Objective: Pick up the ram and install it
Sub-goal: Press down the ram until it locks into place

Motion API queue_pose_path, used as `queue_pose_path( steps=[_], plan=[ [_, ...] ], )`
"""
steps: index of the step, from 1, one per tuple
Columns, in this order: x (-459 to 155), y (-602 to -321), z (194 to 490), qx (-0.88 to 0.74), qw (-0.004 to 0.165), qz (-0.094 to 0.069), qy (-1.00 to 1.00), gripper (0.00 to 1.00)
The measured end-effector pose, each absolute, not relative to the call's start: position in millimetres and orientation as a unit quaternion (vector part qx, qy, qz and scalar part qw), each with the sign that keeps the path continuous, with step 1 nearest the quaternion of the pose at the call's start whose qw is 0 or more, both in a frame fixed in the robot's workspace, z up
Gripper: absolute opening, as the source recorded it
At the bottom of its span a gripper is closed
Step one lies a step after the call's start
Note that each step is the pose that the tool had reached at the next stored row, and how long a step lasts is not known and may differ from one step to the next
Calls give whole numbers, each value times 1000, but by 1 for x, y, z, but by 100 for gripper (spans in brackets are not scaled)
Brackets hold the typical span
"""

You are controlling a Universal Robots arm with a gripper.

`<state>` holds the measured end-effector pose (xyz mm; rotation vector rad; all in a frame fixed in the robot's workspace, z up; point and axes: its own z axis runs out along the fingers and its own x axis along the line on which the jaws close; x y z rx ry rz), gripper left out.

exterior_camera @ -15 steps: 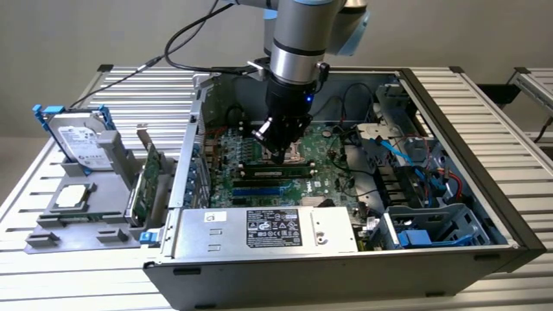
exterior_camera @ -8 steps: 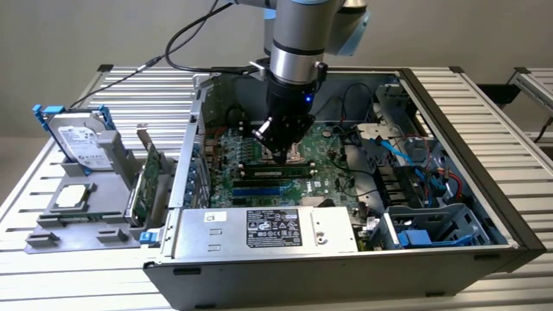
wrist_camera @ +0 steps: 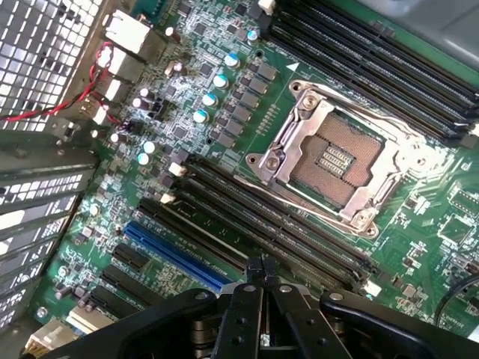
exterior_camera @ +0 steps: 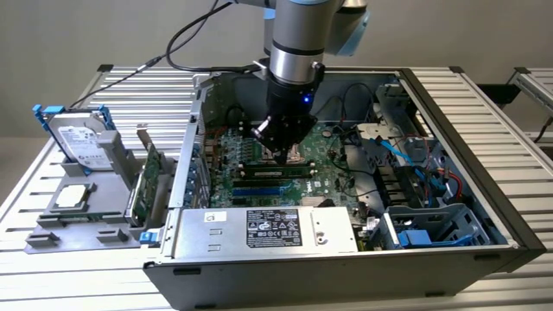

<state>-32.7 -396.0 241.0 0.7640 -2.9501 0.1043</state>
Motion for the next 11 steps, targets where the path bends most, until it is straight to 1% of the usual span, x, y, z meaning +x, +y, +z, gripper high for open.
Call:
queue_pose_path(
  steps=[11],
  plan=[
    [-33,-396,241,187,37,36,-981,11]
  ],
)
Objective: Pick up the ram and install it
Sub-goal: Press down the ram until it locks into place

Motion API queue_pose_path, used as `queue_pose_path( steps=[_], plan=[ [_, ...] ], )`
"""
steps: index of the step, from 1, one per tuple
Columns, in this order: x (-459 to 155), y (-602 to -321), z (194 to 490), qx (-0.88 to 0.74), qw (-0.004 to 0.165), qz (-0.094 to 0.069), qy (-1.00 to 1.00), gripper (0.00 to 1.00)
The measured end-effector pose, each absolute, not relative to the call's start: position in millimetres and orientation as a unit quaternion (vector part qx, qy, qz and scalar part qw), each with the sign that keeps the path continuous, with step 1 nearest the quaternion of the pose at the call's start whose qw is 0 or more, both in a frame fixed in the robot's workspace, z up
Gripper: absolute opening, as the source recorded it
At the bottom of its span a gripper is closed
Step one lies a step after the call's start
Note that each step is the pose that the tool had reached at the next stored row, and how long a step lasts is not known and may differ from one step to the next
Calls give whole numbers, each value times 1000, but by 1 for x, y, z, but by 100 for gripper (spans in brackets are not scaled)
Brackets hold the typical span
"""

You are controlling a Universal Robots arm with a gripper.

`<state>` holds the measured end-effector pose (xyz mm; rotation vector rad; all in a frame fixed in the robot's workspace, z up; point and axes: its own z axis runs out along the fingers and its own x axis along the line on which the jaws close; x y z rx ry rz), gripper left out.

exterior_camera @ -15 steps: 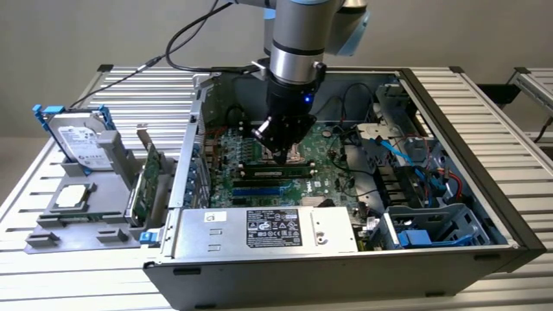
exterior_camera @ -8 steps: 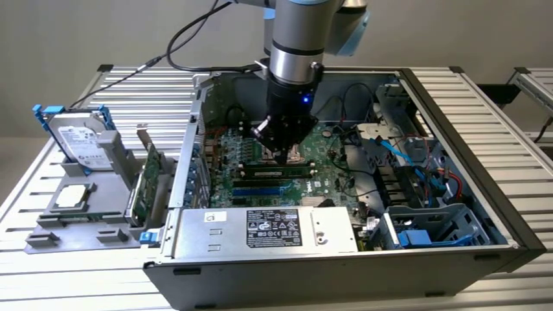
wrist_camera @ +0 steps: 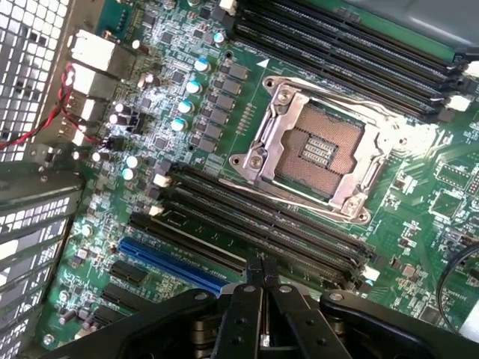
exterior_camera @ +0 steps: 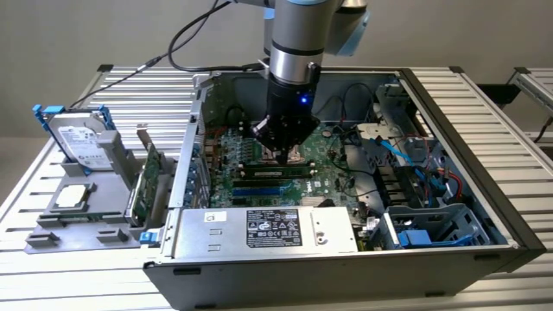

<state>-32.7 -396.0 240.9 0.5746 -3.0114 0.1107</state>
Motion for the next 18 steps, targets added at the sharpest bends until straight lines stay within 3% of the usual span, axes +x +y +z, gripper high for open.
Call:
queue_pose_path(
  steps=[18],
  plan=[
    [-33,-396,235,47,39,33,-998,11]
  ],
)
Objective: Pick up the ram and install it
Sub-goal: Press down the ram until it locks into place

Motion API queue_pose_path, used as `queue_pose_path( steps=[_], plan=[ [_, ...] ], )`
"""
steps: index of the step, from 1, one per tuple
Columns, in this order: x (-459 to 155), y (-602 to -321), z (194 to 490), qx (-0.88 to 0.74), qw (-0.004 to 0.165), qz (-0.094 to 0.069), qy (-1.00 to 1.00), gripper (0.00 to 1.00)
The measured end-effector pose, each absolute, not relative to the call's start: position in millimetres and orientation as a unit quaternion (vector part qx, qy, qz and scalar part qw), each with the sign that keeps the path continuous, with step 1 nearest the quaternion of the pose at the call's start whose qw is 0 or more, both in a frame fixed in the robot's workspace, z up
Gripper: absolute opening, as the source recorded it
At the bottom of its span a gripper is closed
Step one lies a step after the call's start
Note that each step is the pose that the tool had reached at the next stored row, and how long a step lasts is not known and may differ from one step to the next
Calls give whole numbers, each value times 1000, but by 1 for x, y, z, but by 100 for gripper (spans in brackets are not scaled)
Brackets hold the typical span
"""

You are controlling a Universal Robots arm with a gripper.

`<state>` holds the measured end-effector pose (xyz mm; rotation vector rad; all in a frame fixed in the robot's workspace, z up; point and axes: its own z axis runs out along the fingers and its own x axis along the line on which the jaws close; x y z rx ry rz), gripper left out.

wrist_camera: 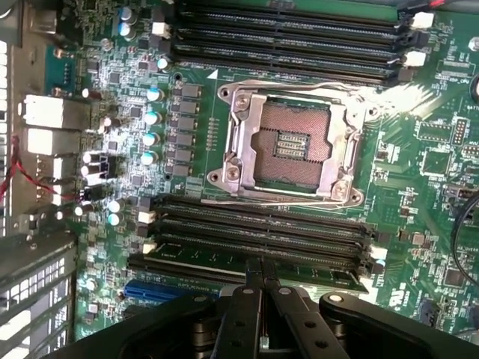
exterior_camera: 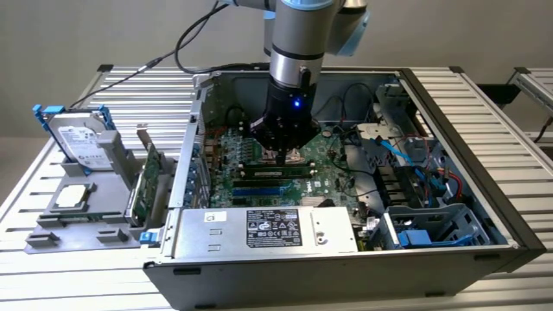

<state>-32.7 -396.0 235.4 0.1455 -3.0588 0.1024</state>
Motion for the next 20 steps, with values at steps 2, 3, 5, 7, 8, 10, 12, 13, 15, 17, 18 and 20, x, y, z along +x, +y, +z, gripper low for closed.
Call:
queue_pose_path(
  steps=[2,3,5,7,8,10,12,13,15,17,18,20],
  plan=[
    [-33,-396,235,34,39,34,-998,11],
    [-33,-396,235,27,39,34,-998,11],
    [-33,-396,235,17,40,35,-998,11],
    [-33,-396,235,17,40,35,-998,11],
    [-33,-396,235,17,40,35,-998,11],
    [-33,-396,235,17,40,38,-998,11],
    [-33,-396,236,15,40,40,-998,11],
    [-33,-396,236,15,40,40,-998,11],
    [-33,-396,237,13,40,41,-998,11],
    [-33,-396,238,12,40,41,-998,11],
    [-33,-396,239,12,40,41,-998,11],
    [-32,-396,241,11,40,41,-998,11]
  ],
)
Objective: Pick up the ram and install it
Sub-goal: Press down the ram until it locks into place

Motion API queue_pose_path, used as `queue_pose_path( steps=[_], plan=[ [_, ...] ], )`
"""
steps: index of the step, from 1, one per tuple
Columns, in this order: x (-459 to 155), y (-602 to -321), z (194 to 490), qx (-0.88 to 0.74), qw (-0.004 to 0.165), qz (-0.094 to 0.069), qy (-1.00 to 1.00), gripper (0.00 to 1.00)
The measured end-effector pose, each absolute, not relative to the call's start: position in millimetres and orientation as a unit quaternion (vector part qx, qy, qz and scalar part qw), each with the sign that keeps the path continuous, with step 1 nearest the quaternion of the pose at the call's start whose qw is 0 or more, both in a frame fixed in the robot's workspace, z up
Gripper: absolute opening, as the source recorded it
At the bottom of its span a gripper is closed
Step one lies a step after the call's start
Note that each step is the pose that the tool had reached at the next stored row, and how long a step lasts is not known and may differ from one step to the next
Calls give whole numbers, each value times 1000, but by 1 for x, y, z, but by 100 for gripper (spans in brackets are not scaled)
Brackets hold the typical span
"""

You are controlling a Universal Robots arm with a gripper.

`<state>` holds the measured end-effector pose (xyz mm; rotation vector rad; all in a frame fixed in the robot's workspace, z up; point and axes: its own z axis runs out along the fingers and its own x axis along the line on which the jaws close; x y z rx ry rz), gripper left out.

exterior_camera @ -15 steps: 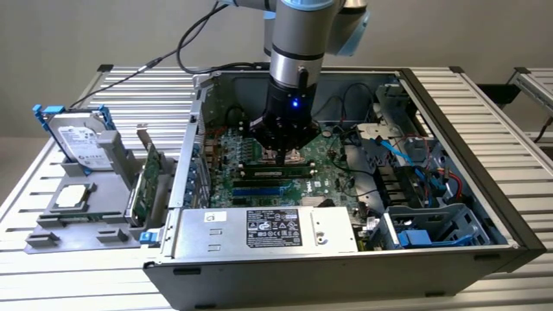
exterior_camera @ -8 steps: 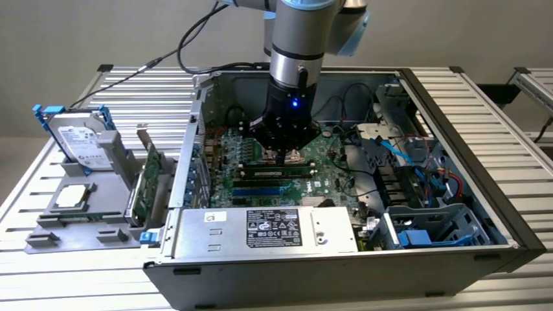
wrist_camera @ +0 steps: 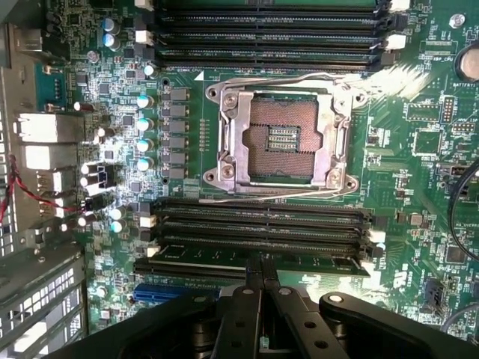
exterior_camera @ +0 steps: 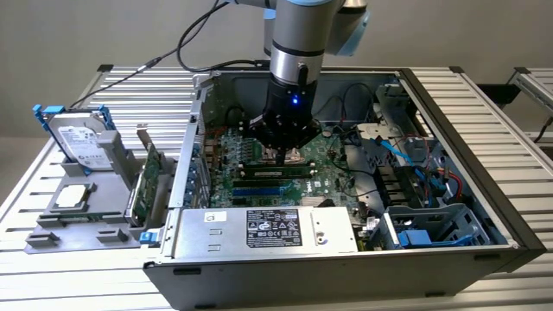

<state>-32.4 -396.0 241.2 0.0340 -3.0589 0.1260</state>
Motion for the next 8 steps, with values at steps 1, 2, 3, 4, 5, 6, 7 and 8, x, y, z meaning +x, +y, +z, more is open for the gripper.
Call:
queue_pose_path(
  steps=[1,2,3,4,5,6,7,8],
  plan=[
    [-32,-396,242,11,40,41,-998,11],
    [-32,-396,243,10,40,41,-998,11],
    [-32,-396,244,10,40,41,-998,11],
    [-32,-396,244,10,40,41,-998,11],
    [-32,-396,244,10,40,40,-998,11],
    [-32,-396,244,10,40,40,-998,11],
    [-32,-396,244,10,40,39,-998,11],
    [-32,-396,244,10,40,39,-998,11]
  ],
)
